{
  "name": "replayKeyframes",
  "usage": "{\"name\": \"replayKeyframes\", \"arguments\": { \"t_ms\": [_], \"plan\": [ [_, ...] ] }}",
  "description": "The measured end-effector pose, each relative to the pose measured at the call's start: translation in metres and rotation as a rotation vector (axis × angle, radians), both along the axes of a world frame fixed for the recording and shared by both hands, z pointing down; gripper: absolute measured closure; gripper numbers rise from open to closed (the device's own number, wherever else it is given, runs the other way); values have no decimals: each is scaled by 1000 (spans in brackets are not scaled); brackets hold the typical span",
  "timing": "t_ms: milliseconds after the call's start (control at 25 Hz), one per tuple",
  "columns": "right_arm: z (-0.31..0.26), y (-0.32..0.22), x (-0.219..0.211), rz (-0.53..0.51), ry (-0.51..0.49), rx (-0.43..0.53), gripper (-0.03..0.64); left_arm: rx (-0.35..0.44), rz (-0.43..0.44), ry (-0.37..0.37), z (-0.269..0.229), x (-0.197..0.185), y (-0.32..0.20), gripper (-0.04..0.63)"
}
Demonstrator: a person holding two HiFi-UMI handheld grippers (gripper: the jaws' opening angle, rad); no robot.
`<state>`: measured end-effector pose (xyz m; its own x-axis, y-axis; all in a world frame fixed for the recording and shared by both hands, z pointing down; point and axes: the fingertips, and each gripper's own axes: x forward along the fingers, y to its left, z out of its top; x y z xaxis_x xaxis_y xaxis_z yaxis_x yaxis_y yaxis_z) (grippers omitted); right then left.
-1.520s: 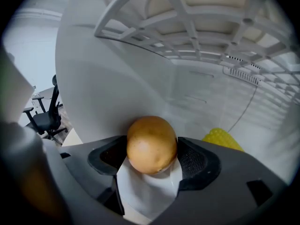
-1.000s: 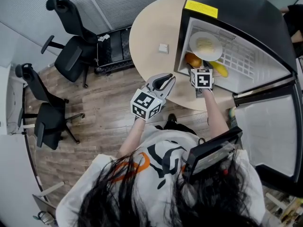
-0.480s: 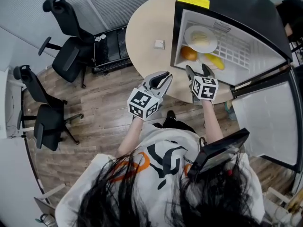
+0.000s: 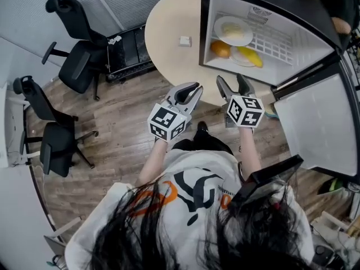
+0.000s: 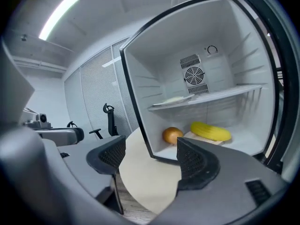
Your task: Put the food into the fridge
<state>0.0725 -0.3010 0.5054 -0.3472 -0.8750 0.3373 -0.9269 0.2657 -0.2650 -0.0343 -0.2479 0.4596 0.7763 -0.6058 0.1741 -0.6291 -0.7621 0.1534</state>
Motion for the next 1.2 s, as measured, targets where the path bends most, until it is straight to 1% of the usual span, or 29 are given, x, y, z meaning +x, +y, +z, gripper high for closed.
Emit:
{"name": "replayKeyframes", "arguments": {
  "t_ms": [240,440,640,760,880,1040,1200],
  "plan": [
    [-11,47,-15,-1,-23,20,264,-19,27,4,5,-3,37,557],
    [-13,83,-21,0,40,25,265,-40,60,15,13,-1,65,557],
    [-21,107,-20,4,44,31,277,-29,79,38,7,7,76,557],
    [-28,117,-14,13,57,48,310,-15,88,44,1,13,81,555],
    [-34,127,-10,28,41,58,356,-14,91,43,-2,18,91,555],
    [-43,140,-6,33,28,74,454,-19,74,53,-6,22,105,557],
    [-46,163,0,16,-4,77,486,-12,60,55,-10,34,126,555]
  ]
}}
